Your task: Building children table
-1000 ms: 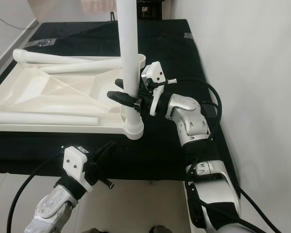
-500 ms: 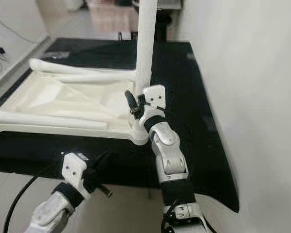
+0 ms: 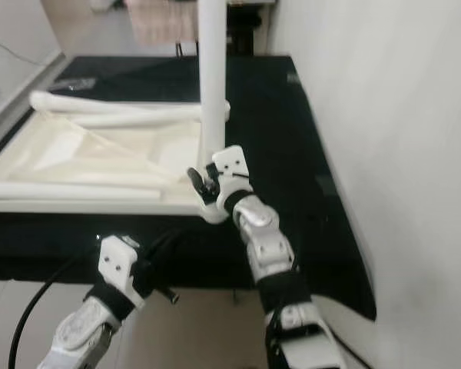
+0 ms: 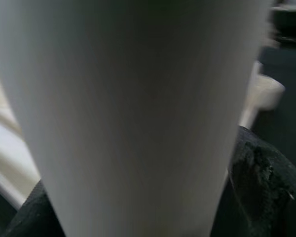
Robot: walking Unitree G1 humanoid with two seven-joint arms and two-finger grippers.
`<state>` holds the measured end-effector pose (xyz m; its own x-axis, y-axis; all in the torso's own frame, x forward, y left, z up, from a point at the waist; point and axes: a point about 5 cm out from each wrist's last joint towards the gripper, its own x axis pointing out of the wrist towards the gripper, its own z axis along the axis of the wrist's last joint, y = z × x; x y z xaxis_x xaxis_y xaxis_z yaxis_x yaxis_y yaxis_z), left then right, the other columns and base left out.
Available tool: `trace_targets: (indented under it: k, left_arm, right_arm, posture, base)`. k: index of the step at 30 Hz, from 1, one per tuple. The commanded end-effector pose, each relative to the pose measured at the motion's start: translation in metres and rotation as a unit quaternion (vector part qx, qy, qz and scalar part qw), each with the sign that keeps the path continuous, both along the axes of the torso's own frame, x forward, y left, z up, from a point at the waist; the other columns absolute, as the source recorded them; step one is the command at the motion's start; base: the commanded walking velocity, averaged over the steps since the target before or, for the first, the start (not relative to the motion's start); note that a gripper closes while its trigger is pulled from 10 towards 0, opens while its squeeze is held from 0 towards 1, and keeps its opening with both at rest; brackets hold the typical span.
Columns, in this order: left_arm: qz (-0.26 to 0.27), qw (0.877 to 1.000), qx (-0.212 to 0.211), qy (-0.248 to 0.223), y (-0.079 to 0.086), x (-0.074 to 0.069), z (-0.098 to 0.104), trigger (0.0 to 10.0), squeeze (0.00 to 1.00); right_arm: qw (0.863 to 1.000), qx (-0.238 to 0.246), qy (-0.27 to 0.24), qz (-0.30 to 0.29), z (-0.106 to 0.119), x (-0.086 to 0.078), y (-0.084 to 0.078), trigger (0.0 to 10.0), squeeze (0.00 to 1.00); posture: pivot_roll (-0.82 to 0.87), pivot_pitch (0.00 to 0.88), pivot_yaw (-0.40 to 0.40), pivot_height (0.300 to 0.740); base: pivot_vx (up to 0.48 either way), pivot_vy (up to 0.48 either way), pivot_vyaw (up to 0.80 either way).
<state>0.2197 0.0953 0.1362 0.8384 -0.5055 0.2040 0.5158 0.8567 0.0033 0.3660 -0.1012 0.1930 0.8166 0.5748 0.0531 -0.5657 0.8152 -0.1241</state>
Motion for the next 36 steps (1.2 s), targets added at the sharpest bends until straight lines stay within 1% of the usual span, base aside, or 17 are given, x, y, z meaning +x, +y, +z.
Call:
trace_targets:
  k: [1,5,8,9,10,21,25,27,28,29,30,31,32,33,34,35,36]
  left_arm:
    - [0.001,1.000,-0.003,0.013,0.001,0.000,-0.005,10.0,0.00]
    - [0.001,1.000,-0.003,0.013,0.000,0.000,-0.005,10.0,0.00]
    - [0.002,1.000,-0.003,0.013,0.000,0.000,-0.006,10.0,0.00]
    - [0.002,1.000,-0.003,0.013,0.000,0.000,-0.006,10.0,0.00]
    - [0.002,1.000,-0.003,0.013,0.000,0.000,-0.006,10.0,0.00]
    - [0.002,1.000,-0.006,0.013,-0.002,-0.001,-0.005,10.0,0.00]
    - [0.002,1.000,-0.006,0.013,-0.002,-0.001,-0.005,10.0,0.00]
    - [0.002,1.000,-0.007,0.013,-0.002,-0.002,-0.004,10.0,0.00]
    - [0.002,1.000,-0.007,0.013,-0.002,-0.002,-0.004,10.0,0.00]
    - [0.002,1.000,-0.007,0.013,-0.001,-0.003,-0.004,10.0,0.00]
    - [0.002,1.000,-0.007,0.013,-0.001,-0.003,-0.004,10.0,0.00]
    - [0.002,1.000,-0.007,0.013,0.000,-0.003,-0.004,10.0,0.00]
    - [0.002,1.000,-0.007,0.013,0.000,-0.003,-0.004,10.0,0.00]
    - [0.002,1.000,-0.007,0.013,0.001,-0.003,-0.003,10.0,0.00]
    - [0.001,1.000,-0.005,0.014,0.002,-0.002,-0.004,10.0,0.00]
    - [0.001,1.000,-0.005,0.014,0.002,-0.002,-0.004,10.0,0.00]
    - [0.000,1.000,-0.005,0.016,0.002,-0.001,-0.004,10.0,0.00]
  right_arm:
    - [0.997,0.004,-0.020,0.069,0.012,0.001,0.004,10.0,0.00]
    - [0.993,-0.007,-0.025,0.112,0.017,0.001,0.003,10.0,0.00]
    - [0.979,-0.019,-0.017,0.203,0.023,0.000,-0.002,10.0,0.00]
    - [0.978,-0.021,-0.016,0.209,0.024,0.001,-0.002,3.1,0.00]
    - [0.977,-0.019,-0.014,0.211,0.024,0.001,-0.003,0.0,0.00]
    - [0.981,-0.012,-0.009,0.192,0.020,0.009,-0.018,0.0,0.00]
    - [0.987,-0.048,-0.010,0.153,0.011,0.009,-0.027,0.0,0.00]
    - [0.995,-0.068,0.012,0.071,-0.004,0.010,-0.037,0.0,0.00]
    - [0.995,-0.068,0.012,0.071,-0.004,0.010,-0.037,0.0,0.00]
    - [0.996,-0.072,0.039,-0.039,-0.019,0.010,-0.042,0.0,0.00]
    - [0.996,-0.072,0.039,-0.039,-0.019,0.010,-0.042,0.0,0.00]
    - [0.979,-0.083,0.073,-0.172,-0.037,0.005,-0.050,0.0,0.00]
    - [0.979,-0.083,0.073,-0.172,-0.037,0.005,-0.050,0.0,0.00]
    - [0.972,-0.071,0.094,-0.205,-0.052,-0.007,-0.041,0.0,0.00]
    - [0.979,-0.071,0.091,-0.169,-0.064,-0.024,-0.009,0.0,0.00]
    - [0.979,-0.071,0.091,-0.169,-0.064,-0.024,-0.009,0.0,0.00]
    - [0.982,-0.067,0.090,-0.151,-0.066,-0.024,0.002,0.0,0.00]
  posture:
    - [0.10,0.117,-0.002,0.740]
    - [0.10,0.116,-0.003,0.740]
    - [0.11,0.114,-0.007,0.740]
    - [0.11,0.113,-0.008,0.740]
    - [0.11,0.113,-0.008,0.740]
    - [0.11,0.120,-0.011,0.740]
    - [0.11,0.120,-0.011,0.740]
    - [0.11,0.130,-0.015,0.740]
    - [0.11,0.130,-0.015,0.740]
    - [0.10,0.134,-0.013,0.740]
    - [0.10,0.134,-0.013,0.740]
    - [0.10,0.138,-0.009,0.740]
    - [0.10,0.138,-0.009,0.740]
    - [0.10,0.138,0.004,0.740]
    - [0.09,0.134,0.015,0.740]
    - [0.09,0.134,0.015,0.740]
    - [0.10,0.129,0.012,0.740]
  base:
    - [0.000,0.000,0.00]
    - [0.000,0.000,0.00]
    - [0.000,0.000,0.00]
    - [0.000,0.000,0.00]
    - [0.000,0.000,0.00]
    - [0.000,0.000,0.00]
    - [0.000,0.000,0.00]
    - [0.000,0.000,0.00]
    - [0.000,0.000,0.00]
    - [0.000,0.000,0.00]
    - [0.000,0.000,0.00]
    - [0.000,0.000,0.00]
    - [0.000,0.000,0.00]
    - [0.000,0.000,0.00]
    - [0.000,0.000,0.00]
    - [0.000,0.000,0.00]
    - [0.000,0.000,0.00]
